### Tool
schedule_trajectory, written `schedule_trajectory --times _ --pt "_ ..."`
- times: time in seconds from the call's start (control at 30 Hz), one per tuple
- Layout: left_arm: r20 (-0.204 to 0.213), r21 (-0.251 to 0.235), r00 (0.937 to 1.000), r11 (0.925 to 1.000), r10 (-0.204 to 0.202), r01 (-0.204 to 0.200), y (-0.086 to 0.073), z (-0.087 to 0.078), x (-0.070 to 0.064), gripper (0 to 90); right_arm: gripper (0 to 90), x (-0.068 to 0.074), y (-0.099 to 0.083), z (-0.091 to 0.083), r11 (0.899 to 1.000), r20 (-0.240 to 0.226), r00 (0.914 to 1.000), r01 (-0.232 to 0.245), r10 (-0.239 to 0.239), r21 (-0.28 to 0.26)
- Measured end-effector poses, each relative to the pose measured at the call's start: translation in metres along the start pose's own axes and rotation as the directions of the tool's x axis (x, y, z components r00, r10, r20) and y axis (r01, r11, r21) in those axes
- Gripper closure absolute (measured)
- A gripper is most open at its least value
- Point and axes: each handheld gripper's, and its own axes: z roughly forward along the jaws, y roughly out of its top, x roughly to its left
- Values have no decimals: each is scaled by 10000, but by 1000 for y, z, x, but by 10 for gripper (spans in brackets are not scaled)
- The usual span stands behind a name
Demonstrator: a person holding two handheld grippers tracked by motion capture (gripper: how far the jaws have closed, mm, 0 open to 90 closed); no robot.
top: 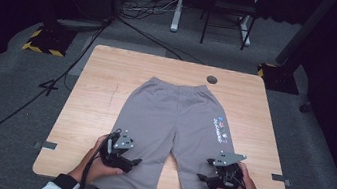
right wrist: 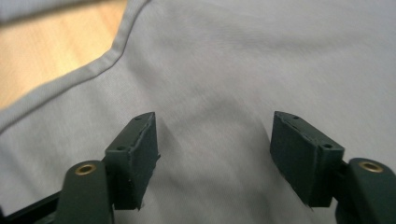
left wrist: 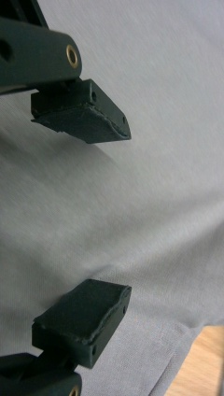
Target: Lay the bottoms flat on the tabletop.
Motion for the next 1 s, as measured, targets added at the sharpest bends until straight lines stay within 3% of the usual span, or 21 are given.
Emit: schedule_trajectory --times 0.13,0.23,0.3,0.37,0.4,0.57,0.67,0.77,0.8,0.9,1.0 --pt "-306 11 9995 9999 120 -120 -1 -6 -6 205 273 4 -4 -8 9992 -30 9998 180 -179 358" --pt "-81 -280 9996 9992 276 -278 8 -11 -14 198 279 2 0 -13 9998 75 9998 181 -181 32" --pt "-175 -400 9988 9981 468 -475 15 -15 -13 196 284 -5 7 -19 9992 475 9988 158 -141 -357" --pt "-531 -654 9980 9971 351 -385 21 -22 -6 196 289 -20 15 -26 9979 1132 9936 61 12 -642" --pt "-802 -751 9965 9967 233 -293 24 -28 1 196 290 -26 17 -29 9969 1250 9921 -45 144 -789" --pt "-1609 -1011 9864 9947 -349 187 22 -51 26 191 252 -61 24 -50 9907 2413 9673 -491 788 -1268" --pt "-2223 -711 9730 9963 -624 476 9 -60 37 190 243 -76 14 -61 9838 2909 9463 -1010 1409 -1478" --pt "-2306 -475 9690 9956 -891 802 -11 -66 44 193 240 -83 -3 -69 9821 3443 9246 -1190 1633 -1462" --pt "-2495 -300 9643 9960 -891 843 -18 -68 44 189 240 -85 -10 -70 9802 3488 9202 -1338 1775 -1458" --pt "-2589 -198 9611 9953 -964 945 -31 -73 44 191 241 -88 -31 -71 9738 3499 9111 -1793 2179 -1397" --pt "-2506 -38 9633 9951 -965 987 -42 -76 41 190 255 -86 -51 -73 9715 3536 9058 -2011 2333 -1257"
